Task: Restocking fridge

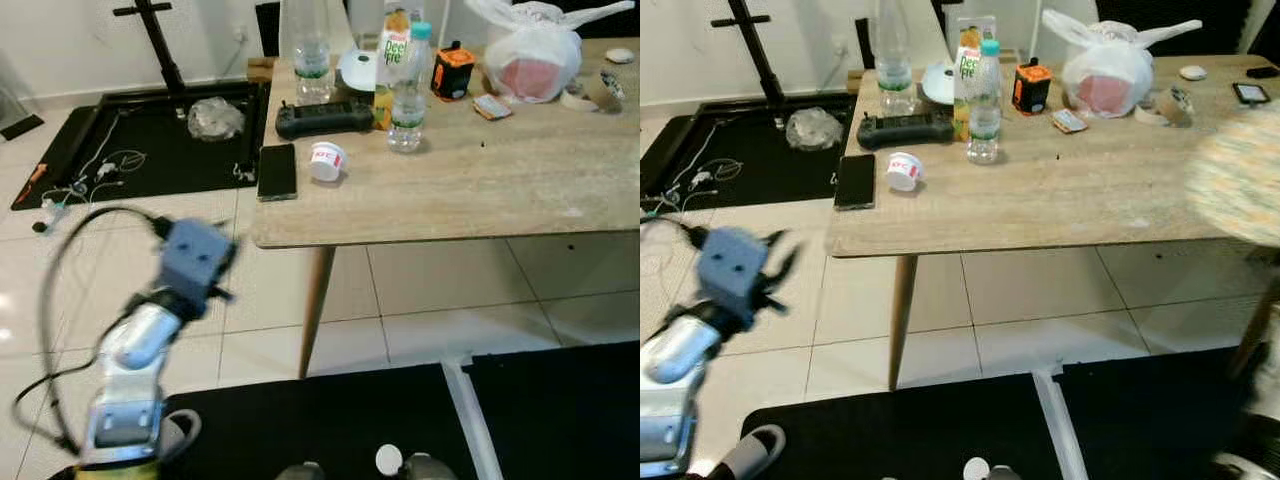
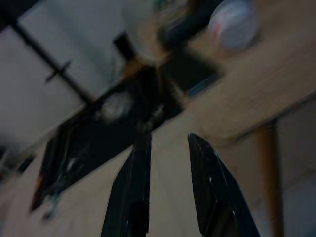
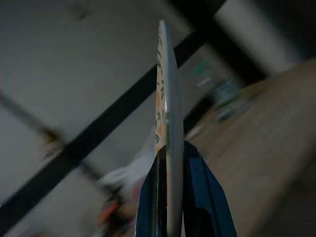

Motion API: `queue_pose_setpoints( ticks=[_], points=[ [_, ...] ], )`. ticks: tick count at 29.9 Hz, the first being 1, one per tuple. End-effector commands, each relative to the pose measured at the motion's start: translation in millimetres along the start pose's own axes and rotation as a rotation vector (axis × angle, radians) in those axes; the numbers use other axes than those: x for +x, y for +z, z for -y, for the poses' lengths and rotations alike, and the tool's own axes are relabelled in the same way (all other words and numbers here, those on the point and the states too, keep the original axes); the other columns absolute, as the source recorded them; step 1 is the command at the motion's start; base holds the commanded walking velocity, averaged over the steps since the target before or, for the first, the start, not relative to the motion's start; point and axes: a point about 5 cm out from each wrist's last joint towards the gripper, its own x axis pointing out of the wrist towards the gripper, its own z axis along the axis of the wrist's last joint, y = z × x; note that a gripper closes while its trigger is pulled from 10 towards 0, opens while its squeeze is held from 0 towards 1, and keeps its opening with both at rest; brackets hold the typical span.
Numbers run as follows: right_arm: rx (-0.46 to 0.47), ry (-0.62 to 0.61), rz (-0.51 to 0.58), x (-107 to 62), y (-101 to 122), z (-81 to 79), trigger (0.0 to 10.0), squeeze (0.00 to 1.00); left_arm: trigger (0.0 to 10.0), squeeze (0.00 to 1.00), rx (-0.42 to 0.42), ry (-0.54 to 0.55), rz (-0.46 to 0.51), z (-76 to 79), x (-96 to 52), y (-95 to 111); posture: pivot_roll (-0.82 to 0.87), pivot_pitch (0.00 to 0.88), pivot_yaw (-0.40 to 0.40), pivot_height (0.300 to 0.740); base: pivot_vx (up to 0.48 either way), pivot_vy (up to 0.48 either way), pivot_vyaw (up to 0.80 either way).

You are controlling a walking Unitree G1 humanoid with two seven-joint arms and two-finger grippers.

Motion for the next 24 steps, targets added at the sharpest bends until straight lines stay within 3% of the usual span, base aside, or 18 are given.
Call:
queue_pose_setpoints(
  ticks=[1, 2, 5, 6, 7, 9, 11, 12, 13, 14, 15, 16, 17, 19, 24],
  points=[
    [-0.072, -0.277, -0.002, -19.6, 2.5, 54.6, 10.0, 0.00, 10.0, 0.00, 0.026, 0.064, -0.219, -1.9, -9.5, -49.2, 0.05, 0.050, -0.001, 0.740, 0.000, 0.000, 0.00],
    [-0.094, -0.369, -0.011, -29.2, 2.4, 72.3, 10.0, 0.00, 10.0, 0.00, 0.020, 0.079, -0.302, -0.6, -14.0, -65.7, 0.05, 0.050, 0.000, 0.740, 0.000, 0.000, 0.00],
    [-0.103, -0.412, -0.020, -34.6, 1.2, 80.8, 10.0, 0.00, 10.0, 0.00, 0.018, 0.085, -0.348, 0.4, -16.7, -74.1, 0.05, 0.050, 0.000, 0.740, 0.000, 0.000, 0.00],
    [-0.165, -0.471, -0.110, -47.2, -15.5, 93.3, 10.0, 0.00, 10.0, 0.00, 0.018, 0.068, -0.417, 7.1, -21.2, -89.1, 0.04, 0.047, 0.000, 0.740, 0.000, 0.000, 0.00],
    [-0.165, -0.471, -0.110, -47.2, -15.5, 93.3, 10.0, 0.00, 10.0, 0.00, 0.018, 0.068, -0.417, 7.1, -21.2, -89.1, 0.04, 0.047, 0.000, 0.740, 0.000, 0.000, 0.00],
    [-0.345, -0.562, -0.390, -82.6, -64.6, 117.1, 10.0, 0.00, 10.0, 0.00, 0.026, 0.004, -0.525, 26.7, -33.4, -117.6, 0.04, 0.044, -0.001, 0.740, 0.000, 0.000, 0.00],
    [-0.345, -0.562, -0.390, -82.6, -64.6, 117.1, 10.0, 0.00, 10.0, 0.00, 0.026, 0.004, -0.525, 26.7, -33.4, -117.6, 0.04, 0.044, -0.001, 0.740, 0.000, 0.000, 0.00],
    [-0.435, -0.571, -0.568, -107.8, -95.9, 125.4, 10.0, 0.00, 10.0, 0.00, 0.013, -0.023, -0.589, 39.2, -41.3, -132.4, 0.04, 0.041, -0.003, 0.740, 0.000, 0.000, 0.00],
    [-0.435, -0.571, -0.568, -107.8, -95.9, 125.4, 10.0, 0.00, 10.0, 0.00, 0.013, -0.023, -0.589, 39.2, -41.3, -132.4, 0.04, 0.041, -0.003, 0.740, 0.000, 0.000, 0.00],
    [-0.549, -0.522, -0.795, -139.6, -134.4, 127.0, 10.0, 0.00, 10.0, 0.00, -0.037, -0.054, -0.660, 54.6, -51.5, -147.4, 0.04, 0.038, -0.004, 0.740, 0.000, 0.000, 0.00],
    [-0.549, -0.522, -0.795, -139.6, -134.4, 127.0, 10.0, 0.00, 10.0, 0.00, -0.037, -0.054, -0.660, 54.6, -51.5, -147.4, 0.04, 0.038, -0.004, 0.740, 0.000, 0.000, 0.00],
    [-0.653, -0.440, -0.987, -169.3, -164.3, 124.3, 10.0, 0.00, 10.0, 0.00, -0.097, -0.090, -0.735, 69.8, -61.8, -159.9, 0.04, 0.030, -0.011, 0.740, 0.000, 0.000, 0.00],
    [-0.653, -0.440, -0.987, -169.3, -164.3, 124.3, 10.0, 0.00, 10.0, 0.00, -0.097, -0.090, -0.735, 69.8, -61.8, -159.9, 0.04, 0.030, -0.011, 0.740, 0.000, 0.000, 0.00],
    [-0.788, -0.254, -1.254, -216.9, -202.4, 115.4, 10.0, 0.00, 10.0, 0.00, -0.250, -0.124, -0.863, 94.9, -81.1, -178.5, 0.04, 0.028, -0.018, 0.740, 0.000, 0.000, 0.00],
    [-0.841, -0.177, -1.361, -238.1, -211.4, 114.3, 10.0, 0.00, 10.0, 0.00, -0.312, -0.150, -0.915, 108.6, -90.1, -183.6, 0.05, 0.025, -0.030, 0.740, 0.000, 0.000, 0.00]
  ],
)
